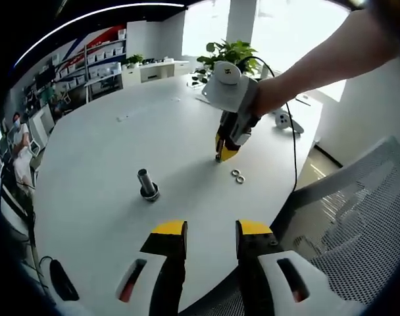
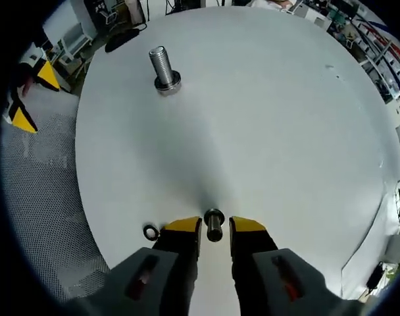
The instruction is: Place the washer onto the threaded stud by aligning its center hole with the stud, sliding it down to the base, and recovering from edge contact or off-axis alignment until the washer reaches the visible bottom stop.
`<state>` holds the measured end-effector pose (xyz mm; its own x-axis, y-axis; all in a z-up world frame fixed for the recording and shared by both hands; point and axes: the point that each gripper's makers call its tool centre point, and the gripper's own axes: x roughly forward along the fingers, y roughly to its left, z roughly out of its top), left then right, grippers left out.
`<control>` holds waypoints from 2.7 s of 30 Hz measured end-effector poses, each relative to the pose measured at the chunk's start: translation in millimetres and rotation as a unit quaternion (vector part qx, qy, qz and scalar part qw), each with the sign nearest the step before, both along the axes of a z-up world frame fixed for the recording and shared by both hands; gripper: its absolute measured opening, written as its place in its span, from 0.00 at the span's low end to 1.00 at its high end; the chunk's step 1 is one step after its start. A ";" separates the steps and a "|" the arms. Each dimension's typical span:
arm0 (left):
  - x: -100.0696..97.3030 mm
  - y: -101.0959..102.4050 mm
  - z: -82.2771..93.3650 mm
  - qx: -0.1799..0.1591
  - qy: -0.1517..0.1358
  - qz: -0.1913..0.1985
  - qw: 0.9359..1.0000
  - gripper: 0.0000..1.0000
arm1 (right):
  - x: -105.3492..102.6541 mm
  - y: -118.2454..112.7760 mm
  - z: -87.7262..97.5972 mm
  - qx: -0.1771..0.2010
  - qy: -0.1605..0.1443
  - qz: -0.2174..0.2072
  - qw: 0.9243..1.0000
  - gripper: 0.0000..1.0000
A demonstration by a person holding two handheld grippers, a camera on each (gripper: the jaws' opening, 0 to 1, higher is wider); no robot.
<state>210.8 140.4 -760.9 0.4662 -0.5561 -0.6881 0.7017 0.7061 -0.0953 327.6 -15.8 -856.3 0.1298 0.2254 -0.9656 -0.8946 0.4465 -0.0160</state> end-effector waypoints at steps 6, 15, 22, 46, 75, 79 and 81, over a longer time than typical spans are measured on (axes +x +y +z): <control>0.0 -0.2 -0.3 -0.003 0.003 0.003 1.000 0.28 | -6.3 -4.9 7.7 0.000 -0.002 -0.011 1.000 0.22; 0.1 1.1 0.3 -0.007 0.007 0.008 1.000 0.27 | -21.3 -18.3 10.0 -0.002 -0.003 -0.041 0.999 0.23; -2.4 -1.0 -1.3 -0.001 0.007 0.000 1.000 0.27 | -35.1 -22.4 7.6 0.006 0.003 -0.078 0.997 0.23; -4.3 -7.2 5.4 -0.013 0.001 -0.012 1.000 0.27 | -84.2 7.0 -8.4 0.010 0.049 -0.107 0.993 0.22; -6.1 -8.2 5.0 -0.005 -0.002 -0.021 1.000 0.27 | -77.6 20.3 -12.3 -0.021 0.011 0.041 0.999 0.21; -5.4 -8.5 5.3 -0.006 -0.003 -0.021 1.000 0.27 | -78.3 20.8 -12.5 -0.015 0.017 0.039 0.999 0.21; -5.4 -7.7 4.8 -0.004 -0.002 -0.020 1.000 0.26 | -76.8 20.0 -12.5 -0.018 0.016 0.053 0.998 0.19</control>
<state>205.4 132.7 -756.1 0.4464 -0.5803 -0.6812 0.7296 0.6768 -0.0983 250.8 4.2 -868.9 0.0754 0.2007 -0.9767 -0.9374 0.3484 -0.0008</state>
